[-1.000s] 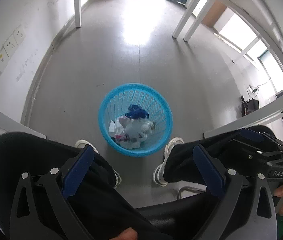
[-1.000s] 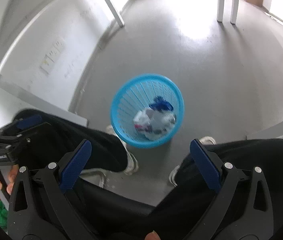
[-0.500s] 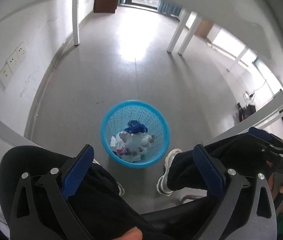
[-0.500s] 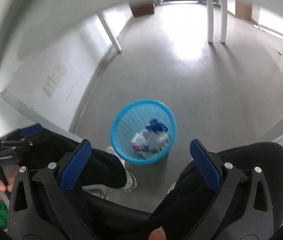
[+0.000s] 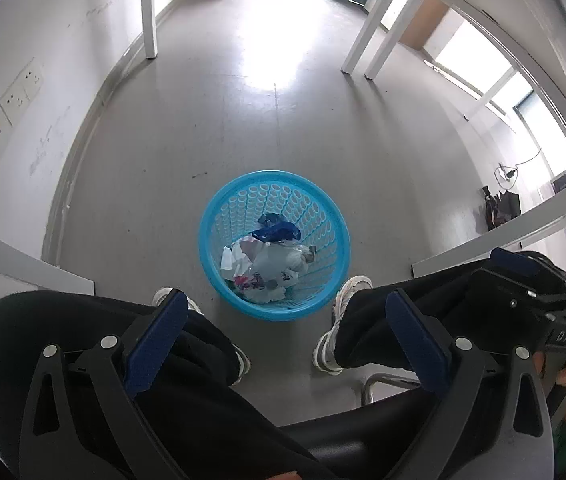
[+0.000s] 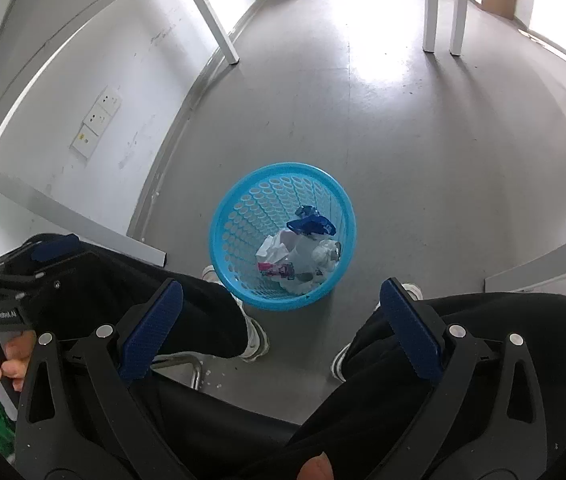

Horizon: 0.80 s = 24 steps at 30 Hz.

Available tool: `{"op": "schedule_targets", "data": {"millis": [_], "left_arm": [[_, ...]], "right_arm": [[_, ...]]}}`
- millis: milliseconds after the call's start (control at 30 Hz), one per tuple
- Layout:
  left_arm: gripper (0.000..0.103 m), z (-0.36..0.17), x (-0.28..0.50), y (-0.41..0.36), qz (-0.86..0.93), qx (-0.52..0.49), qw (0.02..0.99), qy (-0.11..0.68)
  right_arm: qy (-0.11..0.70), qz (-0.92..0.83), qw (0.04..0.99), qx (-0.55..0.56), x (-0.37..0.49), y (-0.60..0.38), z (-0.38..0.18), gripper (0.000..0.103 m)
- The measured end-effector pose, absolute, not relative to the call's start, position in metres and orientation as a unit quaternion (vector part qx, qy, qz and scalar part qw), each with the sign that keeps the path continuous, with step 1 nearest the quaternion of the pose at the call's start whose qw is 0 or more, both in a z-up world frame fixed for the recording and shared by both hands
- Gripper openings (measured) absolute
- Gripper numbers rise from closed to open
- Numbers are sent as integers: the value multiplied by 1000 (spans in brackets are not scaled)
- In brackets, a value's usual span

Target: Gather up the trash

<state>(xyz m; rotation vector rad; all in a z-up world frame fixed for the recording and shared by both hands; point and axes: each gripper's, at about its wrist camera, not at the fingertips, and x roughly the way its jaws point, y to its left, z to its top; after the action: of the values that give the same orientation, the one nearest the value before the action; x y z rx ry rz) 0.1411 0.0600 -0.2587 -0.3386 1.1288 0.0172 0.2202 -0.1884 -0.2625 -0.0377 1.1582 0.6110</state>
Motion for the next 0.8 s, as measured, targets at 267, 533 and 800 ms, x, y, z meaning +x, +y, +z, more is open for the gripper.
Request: {"op": "schedule_targets", "data": {"millis": [267, 533, 800], "left_arm": [[97, -259, 138, 56, 2, -158, 833, 530], [97, -259, 136, 54, -1, -158, 831, 533], [97, -261, 137, 55, -3, -159, 829, 536]], "right_arm": [[544, 287, 788, -19, 219, -186, -267, 94], [547, 287, 786, -14, 218, -185, -269, 94], [550, 289, 783, -15, 217, -184, -271, 94]]}}
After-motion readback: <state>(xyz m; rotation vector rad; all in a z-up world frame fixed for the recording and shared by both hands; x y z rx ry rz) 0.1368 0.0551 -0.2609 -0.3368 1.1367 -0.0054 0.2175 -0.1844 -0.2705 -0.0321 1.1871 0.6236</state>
